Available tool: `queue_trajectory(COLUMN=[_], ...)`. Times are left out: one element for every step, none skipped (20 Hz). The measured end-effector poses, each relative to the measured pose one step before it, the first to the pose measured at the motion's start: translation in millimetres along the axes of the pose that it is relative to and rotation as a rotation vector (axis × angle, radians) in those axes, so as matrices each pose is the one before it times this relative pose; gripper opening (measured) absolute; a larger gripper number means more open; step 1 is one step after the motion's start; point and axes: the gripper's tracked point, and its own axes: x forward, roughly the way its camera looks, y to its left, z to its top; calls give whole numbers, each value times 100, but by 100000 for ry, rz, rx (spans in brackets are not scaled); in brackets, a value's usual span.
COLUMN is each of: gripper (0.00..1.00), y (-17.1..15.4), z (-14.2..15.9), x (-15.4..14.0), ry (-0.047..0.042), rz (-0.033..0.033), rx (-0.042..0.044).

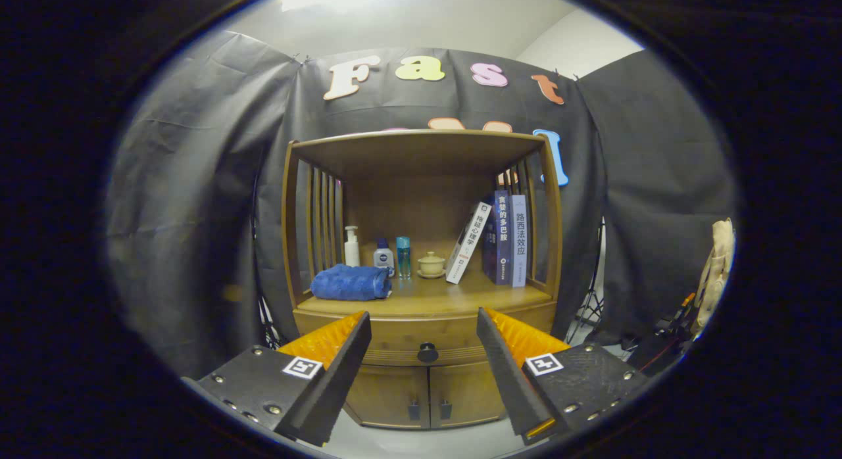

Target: Pull open the drawer, take out the items inside it, and place them on the countertop above the cabinet.

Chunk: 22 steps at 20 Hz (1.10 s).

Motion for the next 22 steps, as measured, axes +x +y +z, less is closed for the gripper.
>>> queue_trajectory(gripper=[97, 97, 97, 97, 97, 97, 97, 97, 97, 97, 97, 97, 96, 96, 96, 96, 96, 96, 96, 96, 96, 97], y=[-92, 109, 61, 45, 35, 78, 100, 111, 74, 83, 142, -92, 33, 85, -37, 43, -48, -118, -177, -317, -185, 16], z=[26, 154, 101, -43, 2, -44, -115, -179, -103, -117, 31, -141, -143, -180, -148, -116, 3, -183, 113, -1, -347, -502], x=[32, 161, 194, 222, 244, 220, 286, 371, 358, 328, 451, 468, 443, 502, 519, 360, 458, 464, 531, 603, 615, 669], ry=[-163, -460, -178, 59, 188, 260, 501, 331, 272, -99, -437, -178, 223, -114, 55, -499, -864, -694, -2200, -1564, -523, -520], rz=[-267, 152, 171, -71, -124, -111, 2, 146, 171, 302, 122, -342, 82, 188, 21, 148, 56, -230, -869, -1330, -764, -76], rx=[365, 311, 248, -472, -631, -640, -348, -11, 139, 153, -129, -255, -86, -132, -342, -90, -26, 4, 102, -56, -5, 316])
